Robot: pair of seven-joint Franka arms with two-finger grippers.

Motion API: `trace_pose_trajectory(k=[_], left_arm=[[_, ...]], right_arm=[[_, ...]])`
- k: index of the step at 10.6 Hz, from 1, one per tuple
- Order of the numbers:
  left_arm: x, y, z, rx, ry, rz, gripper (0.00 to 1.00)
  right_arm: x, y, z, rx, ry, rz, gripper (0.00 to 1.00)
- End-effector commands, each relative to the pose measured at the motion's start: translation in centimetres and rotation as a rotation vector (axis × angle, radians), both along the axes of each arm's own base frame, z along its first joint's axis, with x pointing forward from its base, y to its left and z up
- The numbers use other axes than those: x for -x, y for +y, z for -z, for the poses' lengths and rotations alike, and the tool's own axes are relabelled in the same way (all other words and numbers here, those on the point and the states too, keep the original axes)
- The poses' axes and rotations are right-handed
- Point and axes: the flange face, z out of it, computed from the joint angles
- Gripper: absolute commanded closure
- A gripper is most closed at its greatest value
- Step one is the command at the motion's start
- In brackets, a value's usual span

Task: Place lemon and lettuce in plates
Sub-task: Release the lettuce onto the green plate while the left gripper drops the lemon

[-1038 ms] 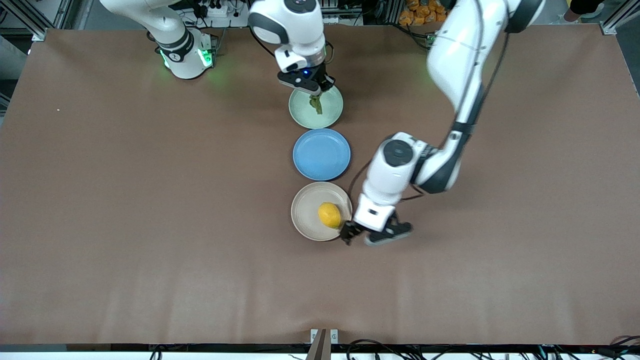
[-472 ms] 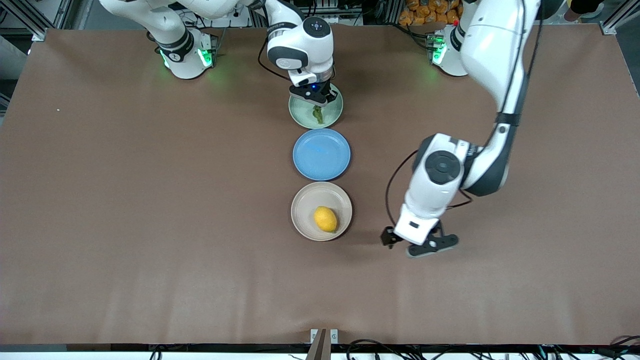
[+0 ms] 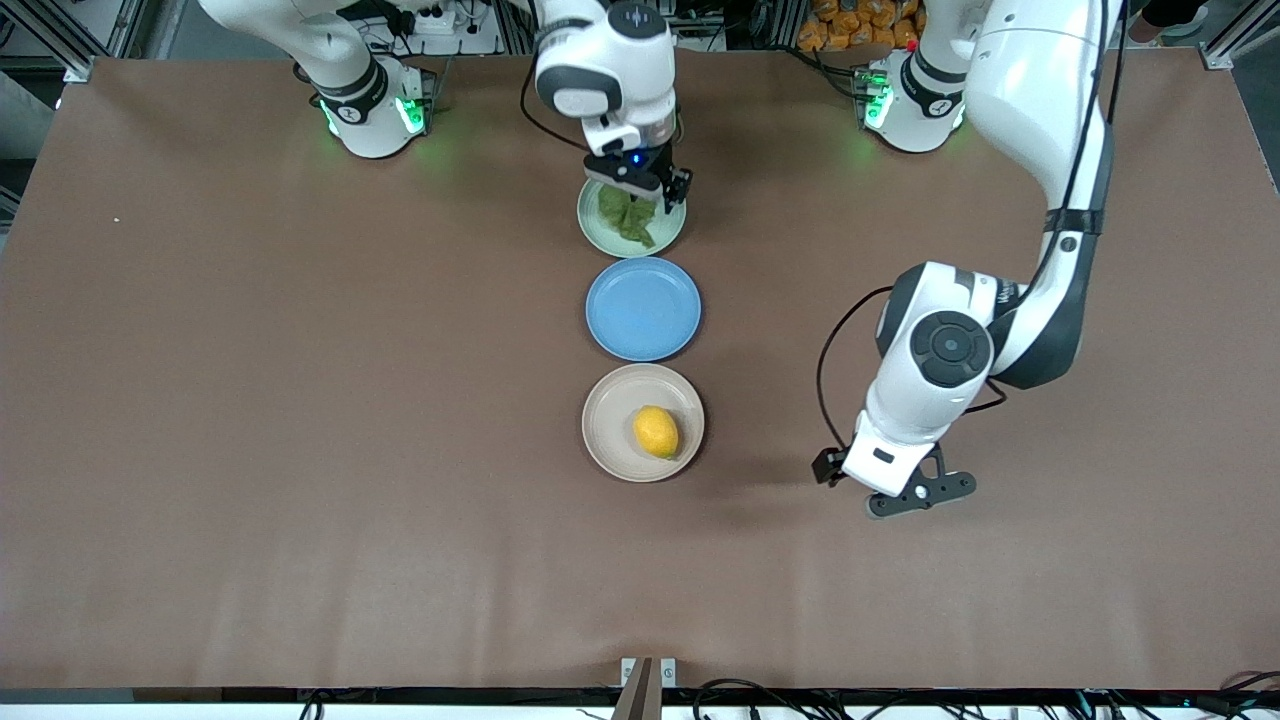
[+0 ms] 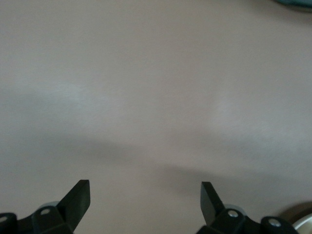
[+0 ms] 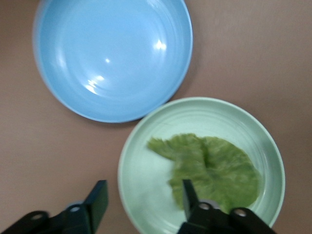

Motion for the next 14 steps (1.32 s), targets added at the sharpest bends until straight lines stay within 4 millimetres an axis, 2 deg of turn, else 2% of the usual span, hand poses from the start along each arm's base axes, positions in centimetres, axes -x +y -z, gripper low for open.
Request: trace_pose_trajectory(k=[1, 2, 4, 6, 7, 8, 9, 11, 13, 14], left_arm=[[4.3, 5.6, -2.5, -0.047, 0.103, 0.125, 0.0], [6.1, 7.7, -3.1, -0.049, 0.125, 0.149, 0.0], [9.2, 12.0, -5.3, -0.042, 0.136, 0.13, 0.0], [10.8, 14.9, -7.8, -0.005, 0.15, 0.116, 0.0], [11.6, 17.0, -9.3, 0.003, 0.167, 0.13, 0.0], [12.2, 18.4, -10.8, 0.017, 0.183, 0.154, 0.0], [12.4, 19.0, -12.2, 0.028, 0.167, 0.156, 0.0], [12.1, 19.3, -15.0, 0.03, 0.11, 0.153, 0.0], [11.2, 19.2, -19.9, 0.037, 0.018, 0.152, 0.0], [11.5, 20.4, -21.0, 0.046, 0.047, 0.131, 0.0]], right_arm=[[0.2, -1.4, -6.3, 0.042, -0.063, -0.007, 0.0], [-1.0, -2.1, -8.2, 0.073, -0.028, -0.04, 0.0], [-5.1, -4.4, -13.3, 0.112, 0.08, -0.105, 0.0], [-9.4, -6.7, -18.8, 0.099, 0.096, -0.082, 0.0], [-11.4, -8.1, -21.3, 0.108, 0.121, -0.116, 0.0], [-13.5, -10.2, -23.4, 0.118, 0.143, -0.147, 0.0], [-15.8, -12.8, -25.1, 0.116, 0.142, -0.172, 0.0], [-20.4, -19.6, -27.4, 0.092, 0.153, -0.227, 0.0], [-25.1, -28.0, -29.1, 0.082, 0.154, -0.297, 0.0], [-27.1, -32.1, -29.2, 0.077, 0.152, -0.333, 0.0]])
